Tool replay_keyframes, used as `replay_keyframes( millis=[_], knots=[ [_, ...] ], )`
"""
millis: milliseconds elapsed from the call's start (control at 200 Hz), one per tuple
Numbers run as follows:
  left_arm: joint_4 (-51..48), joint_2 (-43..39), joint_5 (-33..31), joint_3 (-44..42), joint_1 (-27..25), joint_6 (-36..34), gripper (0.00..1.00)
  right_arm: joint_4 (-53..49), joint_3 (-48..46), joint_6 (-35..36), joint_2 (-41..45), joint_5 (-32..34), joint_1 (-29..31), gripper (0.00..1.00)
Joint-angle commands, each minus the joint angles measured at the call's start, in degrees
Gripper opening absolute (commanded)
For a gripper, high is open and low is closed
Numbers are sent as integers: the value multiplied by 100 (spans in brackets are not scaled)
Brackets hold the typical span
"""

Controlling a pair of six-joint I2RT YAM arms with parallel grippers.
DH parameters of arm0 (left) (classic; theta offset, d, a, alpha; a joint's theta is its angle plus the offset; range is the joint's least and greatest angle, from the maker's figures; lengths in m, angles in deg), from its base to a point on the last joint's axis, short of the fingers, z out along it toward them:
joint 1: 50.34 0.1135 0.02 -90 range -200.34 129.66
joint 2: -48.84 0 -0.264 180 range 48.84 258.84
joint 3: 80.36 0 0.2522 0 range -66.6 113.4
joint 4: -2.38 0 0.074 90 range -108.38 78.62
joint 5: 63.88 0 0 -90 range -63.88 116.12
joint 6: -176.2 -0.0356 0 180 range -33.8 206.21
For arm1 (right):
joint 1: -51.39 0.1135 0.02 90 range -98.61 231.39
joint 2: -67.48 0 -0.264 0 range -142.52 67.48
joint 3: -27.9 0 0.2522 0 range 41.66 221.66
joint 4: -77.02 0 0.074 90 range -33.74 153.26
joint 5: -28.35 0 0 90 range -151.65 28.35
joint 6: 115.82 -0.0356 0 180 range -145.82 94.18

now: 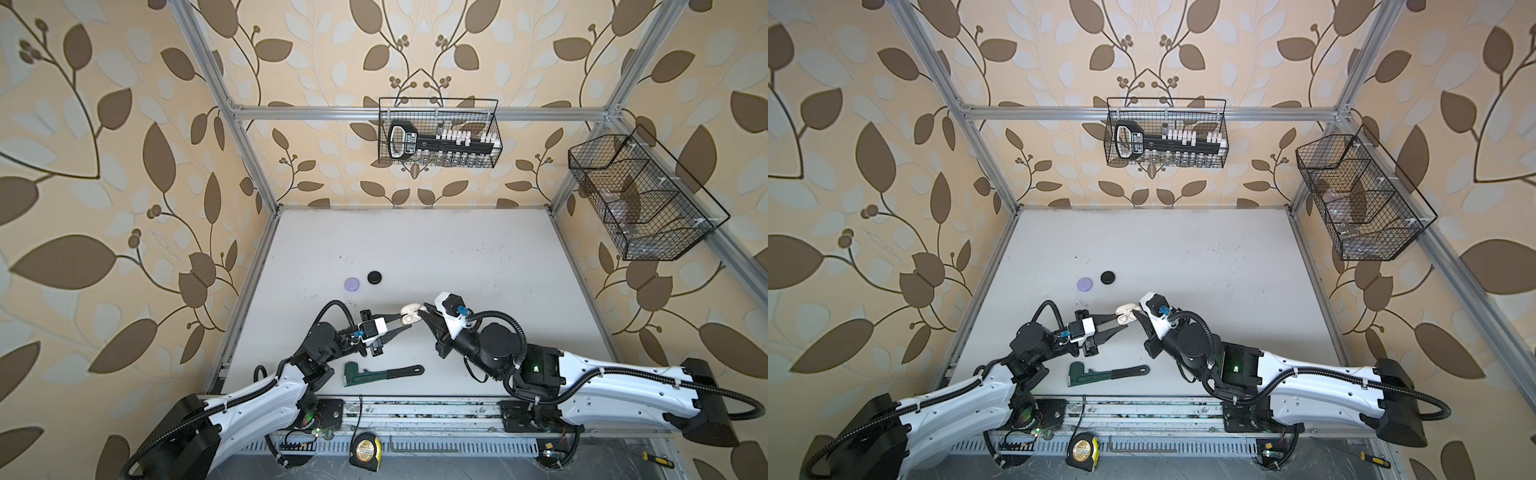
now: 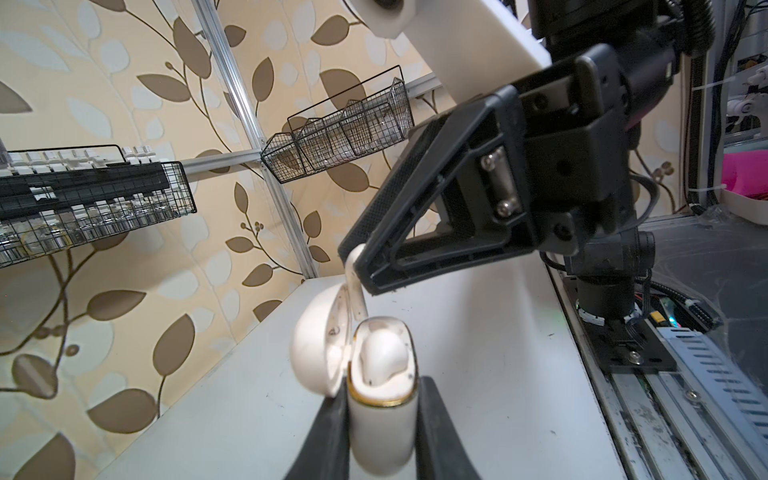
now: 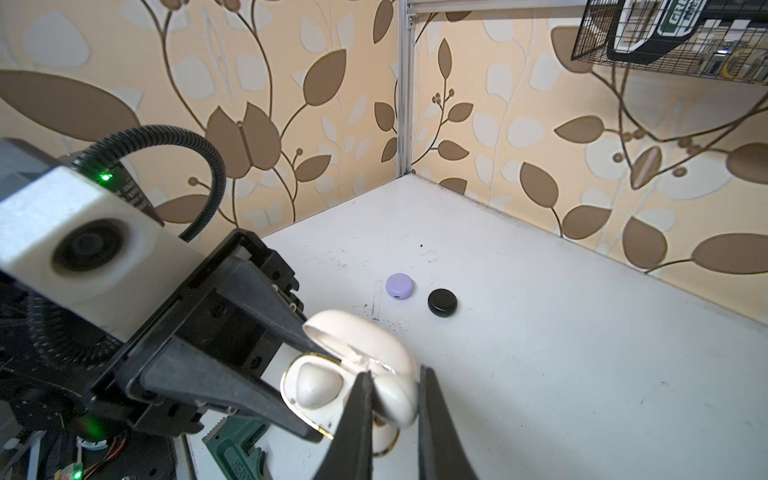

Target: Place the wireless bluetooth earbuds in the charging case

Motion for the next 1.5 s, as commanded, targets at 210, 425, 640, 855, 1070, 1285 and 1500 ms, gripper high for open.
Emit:
replay_keyframes(
  millis=[210,425,640,855,1070,1285,1500],
  knots=[
    [285,-132,-27,56,-67,103,0,39,-26,-130,-295,13,118,0],
    [366,-176,-167,-1,-67,152,0,-207,73,-166,-452,389,251,0],
    [344,-209,-309,-23,-67,140,0,-261,67,-248,-335,554,399,0],
    [364,-270,-291,-48,-67,135,0,-280,80,-308,-412,678,435,0],
    [501,-278,-196,-96,-67,133,0,-542,191,-364,-412,1205,437,0],
    [624,-287,-115,-140,-67,134,0,-507,227,-401,-438,1156,435,0],
    [637,-305,-154,-141,-67,199,0,-396,229,-607,-576,1029,436,0]
  ],
)
